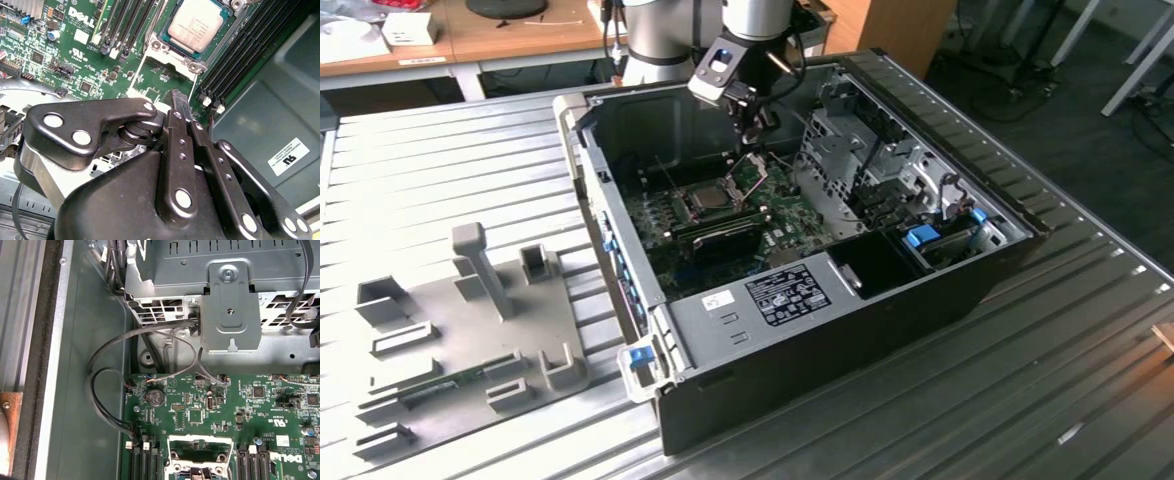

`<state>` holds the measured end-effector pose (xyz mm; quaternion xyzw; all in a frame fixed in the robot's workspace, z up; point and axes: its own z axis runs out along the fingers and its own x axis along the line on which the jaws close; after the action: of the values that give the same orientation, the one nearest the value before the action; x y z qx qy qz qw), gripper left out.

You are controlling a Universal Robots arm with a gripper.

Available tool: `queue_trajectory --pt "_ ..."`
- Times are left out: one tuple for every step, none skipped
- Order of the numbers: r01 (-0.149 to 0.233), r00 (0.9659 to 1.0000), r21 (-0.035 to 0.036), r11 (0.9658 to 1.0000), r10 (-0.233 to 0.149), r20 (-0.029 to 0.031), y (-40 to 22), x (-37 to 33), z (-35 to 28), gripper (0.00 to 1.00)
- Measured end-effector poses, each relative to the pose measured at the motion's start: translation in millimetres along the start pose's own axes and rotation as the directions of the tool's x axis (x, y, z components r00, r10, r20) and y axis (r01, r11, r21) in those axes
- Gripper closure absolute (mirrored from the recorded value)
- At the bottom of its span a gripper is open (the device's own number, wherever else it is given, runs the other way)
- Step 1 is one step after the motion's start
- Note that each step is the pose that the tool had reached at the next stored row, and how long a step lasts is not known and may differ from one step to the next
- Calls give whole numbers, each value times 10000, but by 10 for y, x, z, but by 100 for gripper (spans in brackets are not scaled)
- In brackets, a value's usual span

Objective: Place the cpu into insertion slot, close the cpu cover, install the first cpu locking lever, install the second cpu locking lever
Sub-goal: 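Close the cpu cover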

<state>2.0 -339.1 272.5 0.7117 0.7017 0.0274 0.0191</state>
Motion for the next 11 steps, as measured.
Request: queue_trajectory --pt "0 10000 0 10000 0 -1 2 0 0 90" --pt "-1 10000 0 10000 1 -1 3 0 0 90" --pt "0 10000 0 10000 0 -1 5 0 1 90" --pt "0 10000 0 10000 0 -1 8 0 1 90" --pt "0 10000 0 10000 0 -1 11 0 1 90" --pt "0 10000 0 10000 0 0 16 0 1 90" --pt "0 10000 0 10000 0 0 21 0 1 90" --pt "0 10000 0 10000 0 -1 28 1 2 90" --pt "0 10000 0 10000 0 0 35 1 2 90" --pt "-1 10000 0 10000 1 0 41 1 3 90" --pt "0 10000 0 10000 0 0 48 1 3 90"
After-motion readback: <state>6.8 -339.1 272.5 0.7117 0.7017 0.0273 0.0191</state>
